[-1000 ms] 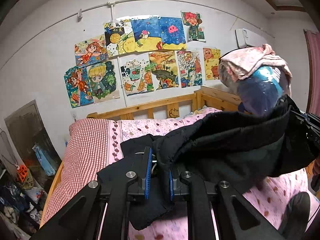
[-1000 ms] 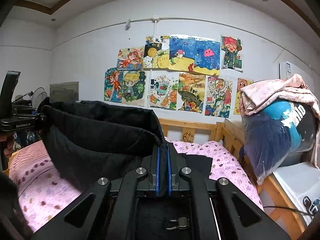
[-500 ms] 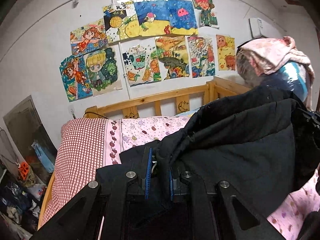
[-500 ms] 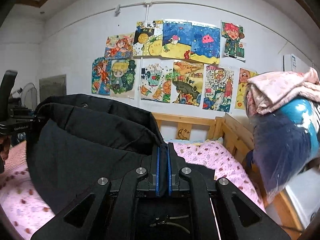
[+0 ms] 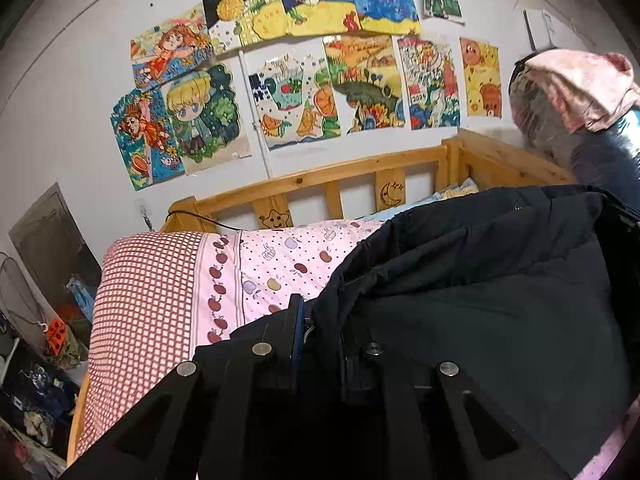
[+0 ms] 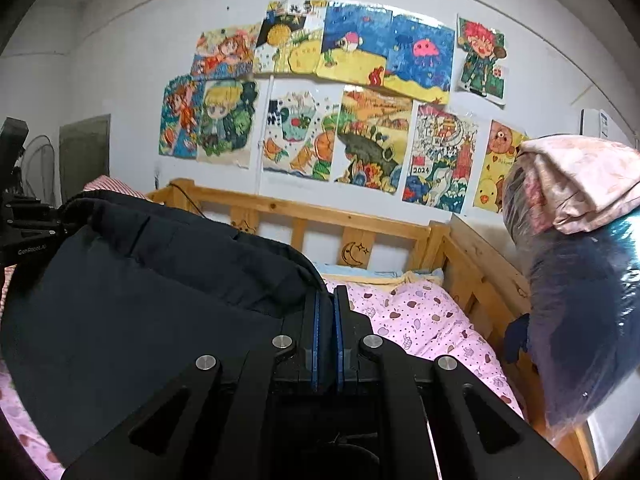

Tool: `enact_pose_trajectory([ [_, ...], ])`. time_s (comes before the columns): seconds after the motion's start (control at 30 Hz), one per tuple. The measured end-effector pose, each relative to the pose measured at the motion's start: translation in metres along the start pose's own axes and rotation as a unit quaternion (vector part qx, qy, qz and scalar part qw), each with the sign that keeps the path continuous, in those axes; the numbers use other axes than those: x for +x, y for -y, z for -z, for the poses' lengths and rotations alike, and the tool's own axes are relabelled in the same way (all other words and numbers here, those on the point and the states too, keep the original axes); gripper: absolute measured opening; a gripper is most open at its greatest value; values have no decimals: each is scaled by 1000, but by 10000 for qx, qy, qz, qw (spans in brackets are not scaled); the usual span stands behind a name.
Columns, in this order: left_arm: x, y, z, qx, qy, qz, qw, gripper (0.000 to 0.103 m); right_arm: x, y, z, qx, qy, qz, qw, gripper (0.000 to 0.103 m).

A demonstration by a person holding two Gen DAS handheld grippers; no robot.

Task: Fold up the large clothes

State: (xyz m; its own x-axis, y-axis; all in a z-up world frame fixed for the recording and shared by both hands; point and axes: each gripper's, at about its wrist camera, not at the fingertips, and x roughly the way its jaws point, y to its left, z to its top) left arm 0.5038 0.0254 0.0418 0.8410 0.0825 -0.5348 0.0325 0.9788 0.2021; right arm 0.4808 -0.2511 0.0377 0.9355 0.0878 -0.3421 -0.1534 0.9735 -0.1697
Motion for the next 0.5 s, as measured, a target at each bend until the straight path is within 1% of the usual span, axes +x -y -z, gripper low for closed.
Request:
enact_pose_trajectory([
  [0.13,29,6,2,6,-123,-53,9999,13,22,-1,3,-43,-90,48,9999,6],
  [0.33,70,11,15,-140,-436,-45,9989,13,54,3,22,281,-198,22,9994,6],
  [0.4,78,11,17,-148,-526,-18,9985,13,62,5,27,360,-232,56,9991,6],
  [0.5,83,6,17,-245,-634,103,9976,17,66,11,31,528,-284,-34,9982,6],
])
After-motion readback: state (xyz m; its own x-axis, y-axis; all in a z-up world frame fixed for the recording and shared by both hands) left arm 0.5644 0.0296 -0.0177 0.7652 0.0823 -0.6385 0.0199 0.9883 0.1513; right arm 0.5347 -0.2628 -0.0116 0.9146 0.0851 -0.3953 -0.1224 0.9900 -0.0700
